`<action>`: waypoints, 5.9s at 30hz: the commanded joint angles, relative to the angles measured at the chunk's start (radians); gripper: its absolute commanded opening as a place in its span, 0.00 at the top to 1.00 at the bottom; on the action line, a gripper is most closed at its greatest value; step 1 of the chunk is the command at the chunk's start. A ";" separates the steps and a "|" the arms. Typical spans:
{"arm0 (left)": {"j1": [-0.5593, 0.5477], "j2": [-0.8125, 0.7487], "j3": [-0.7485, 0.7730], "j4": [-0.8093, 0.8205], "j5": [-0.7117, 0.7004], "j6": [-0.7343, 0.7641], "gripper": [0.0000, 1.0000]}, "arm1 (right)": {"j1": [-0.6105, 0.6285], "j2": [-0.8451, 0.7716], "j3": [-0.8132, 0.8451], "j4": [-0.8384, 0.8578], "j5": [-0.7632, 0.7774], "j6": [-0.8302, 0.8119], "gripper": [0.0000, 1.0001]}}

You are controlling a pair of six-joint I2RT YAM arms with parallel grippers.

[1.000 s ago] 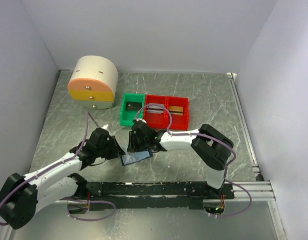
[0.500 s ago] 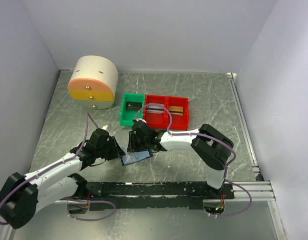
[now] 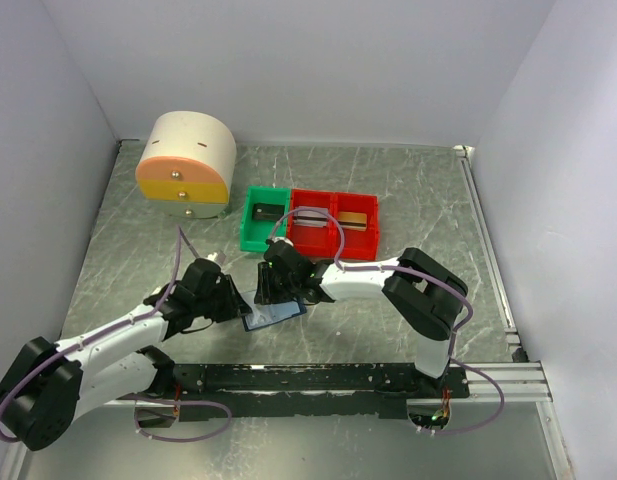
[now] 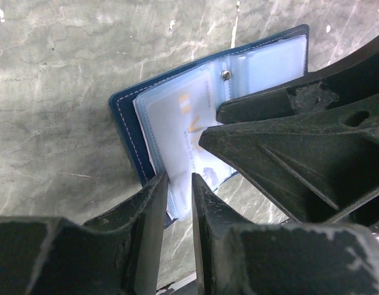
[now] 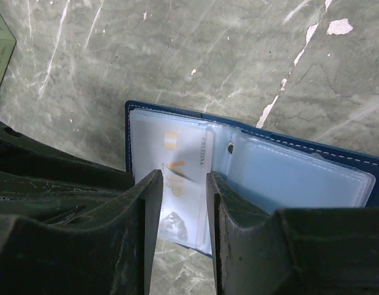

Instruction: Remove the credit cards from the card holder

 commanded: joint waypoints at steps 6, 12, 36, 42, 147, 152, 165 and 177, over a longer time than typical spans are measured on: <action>-0.011 -0.038 -0.014 0.114 0.075 -0.025 0.67 | 0.002 0.045 -0.037 -0.050 -0.011 -0.017 0.64; -0.011 -0.057 -0.005 0.127 0.081 -0.029 0.68 | 0.002 0.039 -0.041 -0.042 -0.015 -0.020 0.64; -0.012 -0.064 -0.119 0.353 -0.064 -0.272 0.65 | -0.023 -0.002 -0.106 0.058 -0.104 0.005 0.64; -0.014 -0.087 -0.169 0.382 -0.128 -0.365 0.65 | -0.041 -0.010 -0.136 0.097 -0.135 0.016 0.66; -0.114 0.292 0.226 -0.072 -0.049 0.219 0.43 | -0.082 -0.181 -0.250 -0.062 -0.016 -0.122 0.68; -0.113 0.285 0.236 -0.058 -0.009 0.215 0.64 | -0.089 -0.168 -0.251 -0.058 -0.025 -0.128 0.68; -0.134 0.220 0.272 -0.117 -0.054 0.241 0.93 | -0.101 -0.162 -0.254 -0.048 -0.021 -0.121 0.68; -0.216 0.121 0.190 -0.247 -0.324 -0.010 0.93 | -0.099 -0.321 -0.284 0.056 -0.068 -0.053 0.60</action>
